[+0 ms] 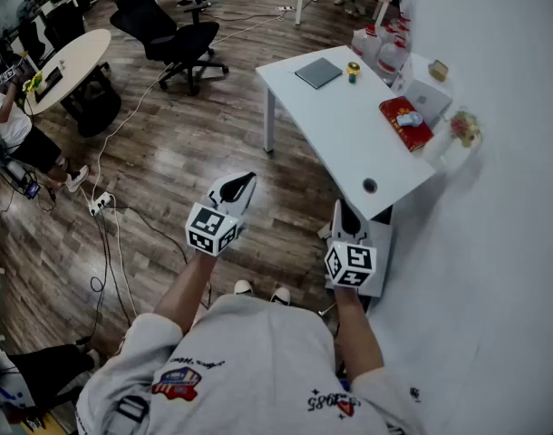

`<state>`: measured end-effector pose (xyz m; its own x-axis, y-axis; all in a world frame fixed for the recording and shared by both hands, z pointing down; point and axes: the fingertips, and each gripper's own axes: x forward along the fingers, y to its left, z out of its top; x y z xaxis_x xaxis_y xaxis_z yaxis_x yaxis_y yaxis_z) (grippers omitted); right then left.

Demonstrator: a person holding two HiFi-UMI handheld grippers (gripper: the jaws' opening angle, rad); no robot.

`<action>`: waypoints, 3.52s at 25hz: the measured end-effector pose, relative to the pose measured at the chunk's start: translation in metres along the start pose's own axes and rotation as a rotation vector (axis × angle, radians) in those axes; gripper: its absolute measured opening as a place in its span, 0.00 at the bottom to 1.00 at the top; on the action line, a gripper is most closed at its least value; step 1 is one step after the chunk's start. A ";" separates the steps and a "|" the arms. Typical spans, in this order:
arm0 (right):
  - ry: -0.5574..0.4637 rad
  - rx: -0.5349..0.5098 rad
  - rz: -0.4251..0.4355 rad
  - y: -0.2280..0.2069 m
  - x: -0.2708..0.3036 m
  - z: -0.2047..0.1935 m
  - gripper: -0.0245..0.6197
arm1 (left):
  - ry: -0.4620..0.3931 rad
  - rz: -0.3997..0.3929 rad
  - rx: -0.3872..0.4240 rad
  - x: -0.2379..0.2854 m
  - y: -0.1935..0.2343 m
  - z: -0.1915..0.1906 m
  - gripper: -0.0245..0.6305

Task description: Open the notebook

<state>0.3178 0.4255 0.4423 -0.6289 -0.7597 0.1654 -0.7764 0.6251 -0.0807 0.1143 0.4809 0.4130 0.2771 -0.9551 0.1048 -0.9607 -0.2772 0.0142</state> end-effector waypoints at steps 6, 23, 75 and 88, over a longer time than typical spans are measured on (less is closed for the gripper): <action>0.000 0.061 -0.005 0.010 0.010 -0.006 0.02 | -0.004 0.016 0.015 -0.003 0.021 -0.003 0.05; 0.038 0.017 -0.088 0.060 0.025 -0.021 0.02 | 0.031 -0.011 -0.058 -0.035 0.070 -0.039 0.54; 0.065 0.094 -0.124 -0.216 0.417 0.028 0.02 | 0.151 -0.072 -0.010 0.420 0.245 -0.033 0.53; 0.102 0.150 -0.382 -0.268 0.576 0.048 0.02 | 0.218 -0.356 0.096 0.616 0.358 -0.037 0.52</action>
<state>0.1615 -0.1876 0.5119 -0.2935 -0.9055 0.3066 -0.9550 0.2635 -0.1359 -0.0590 -0.2029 0.5199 0.5713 -0.7565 0.3185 -0.7972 -0.6038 -0.0042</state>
